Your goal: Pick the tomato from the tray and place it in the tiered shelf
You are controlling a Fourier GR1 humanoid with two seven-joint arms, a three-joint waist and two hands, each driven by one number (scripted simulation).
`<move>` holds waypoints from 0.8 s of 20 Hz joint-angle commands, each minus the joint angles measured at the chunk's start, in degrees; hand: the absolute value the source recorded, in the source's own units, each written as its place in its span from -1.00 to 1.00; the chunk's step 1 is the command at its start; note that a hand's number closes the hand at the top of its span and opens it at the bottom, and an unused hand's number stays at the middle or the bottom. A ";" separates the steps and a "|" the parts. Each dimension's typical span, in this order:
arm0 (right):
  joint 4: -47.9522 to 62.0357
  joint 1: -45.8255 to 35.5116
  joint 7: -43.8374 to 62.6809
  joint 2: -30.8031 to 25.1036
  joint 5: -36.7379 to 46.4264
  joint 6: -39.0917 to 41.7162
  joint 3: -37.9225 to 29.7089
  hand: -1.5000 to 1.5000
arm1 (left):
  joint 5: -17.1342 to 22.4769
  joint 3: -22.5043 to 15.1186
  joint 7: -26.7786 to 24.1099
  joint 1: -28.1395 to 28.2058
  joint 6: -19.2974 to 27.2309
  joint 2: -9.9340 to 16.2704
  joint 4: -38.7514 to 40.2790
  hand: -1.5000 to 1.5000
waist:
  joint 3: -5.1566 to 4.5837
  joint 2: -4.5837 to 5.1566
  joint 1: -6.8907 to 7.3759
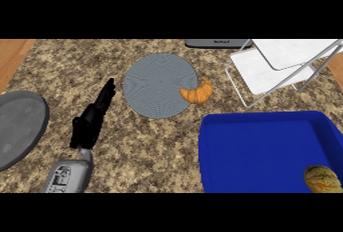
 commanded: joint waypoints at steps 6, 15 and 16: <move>-0.28 -2.23 0.71 -2.06 -8.69 6.95 -0.55 -1.00 | -0.45 -0.30 0.37 -0.25 0.55 -0.48 -0.03 0.00 | 0.11 0.03 -0.10; -6.03 -5.54 8.16 -6.18 -19.07 3.93 -11.60 -1.00 | 0.23 0.08 1.59 1.67 -0.32 0.52 -2.97 0.00 | 0.13 -0.26 -0.63; -5.62 -4.38 7.86 -8.04 -19.52 4.23 -12.63 -1.00 | 1.20 1.18 -0.21 1.61 -1.19 1.05 -0.15 0.00 | 0.11 -0.08 -0.76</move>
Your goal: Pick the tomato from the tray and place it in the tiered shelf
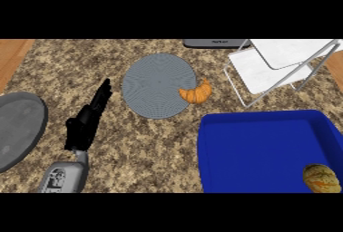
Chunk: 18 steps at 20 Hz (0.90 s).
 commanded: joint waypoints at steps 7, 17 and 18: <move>1.59 5.05 13.80 -16.06 -8.08 9.92 -10.51 -1.00 | 0.40 1.62 -2.57 0.91 -0.34 1.22 2.15 0.00 | 0.02 -0.01 -1.26; 14.80 21.55 1.04 -33.26 -14.07 30.63 -19.32 -1.00 | 0.62 1.10 0.76 -0.71 -0.39 0.75 -0.21 0.00 | 0.13 0.25 -1.03; 16.45 23.95 0.16 -35.47 -16.02 33.42 -22.57 -1.00 | 0.17 -0.10 -0.35 2.96 -0.13 0.06 -2.39 0.00 | 0.15 0.05 -1.10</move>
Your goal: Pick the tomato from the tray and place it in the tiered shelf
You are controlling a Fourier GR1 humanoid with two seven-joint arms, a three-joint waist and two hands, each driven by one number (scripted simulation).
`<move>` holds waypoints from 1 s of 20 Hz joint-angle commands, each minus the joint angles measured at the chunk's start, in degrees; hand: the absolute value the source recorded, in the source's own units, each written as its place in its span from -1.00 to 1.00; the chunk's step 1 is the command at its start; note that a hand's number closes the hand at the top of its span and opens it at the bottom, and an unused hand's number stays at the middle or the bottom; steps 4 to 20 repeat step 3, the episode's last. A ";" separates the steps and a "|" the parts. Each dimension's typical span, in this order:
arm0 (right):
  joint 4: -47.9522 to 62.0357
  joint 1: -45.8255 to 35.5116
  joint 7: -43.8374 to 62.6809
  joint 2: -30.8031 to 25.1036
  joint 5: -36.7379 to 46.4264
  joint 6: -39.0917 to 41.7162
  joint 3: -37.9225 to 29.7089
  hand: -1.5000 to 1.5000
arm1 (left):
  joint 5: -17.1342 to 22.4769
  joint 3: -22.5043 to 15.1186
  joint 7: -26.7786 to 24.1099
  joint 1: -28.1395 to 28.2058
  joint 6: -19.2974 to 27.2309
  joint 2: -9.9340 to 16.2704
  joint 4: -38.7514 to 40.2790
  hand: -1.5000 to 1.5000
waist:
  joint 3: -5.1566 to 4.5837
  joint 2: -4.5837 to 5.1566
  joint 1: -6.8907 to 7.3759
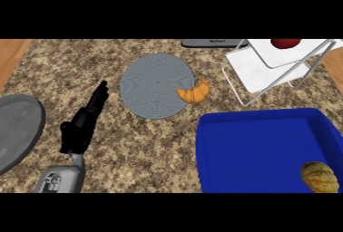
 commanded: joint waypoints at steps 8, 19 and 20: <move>12.84 8.44 -11.17 -8.22 -3.34 9.78 -5.62 -1.00 | 1.31 0.62 1.38 -0.36 -1.24 0.78 -2.05 0.00 | 0.04 0.17 0.65; 12.84 8.44 -11.17 -8.22 -3.34 9.78 -5.62 -1.00 | 1.31 0.62 1.38 -0.36 -1.24 0.78 -2.05 0.00 | 0.04 0.17 0.65; 12.84 8.44 -11.17 -8.22 -3.34 9.78 -5.62 -1.00 | 1.31 0.62 1.38 -0.36 -1.24 0.78 -2.05 0.00 | 0.04 0.17 0.65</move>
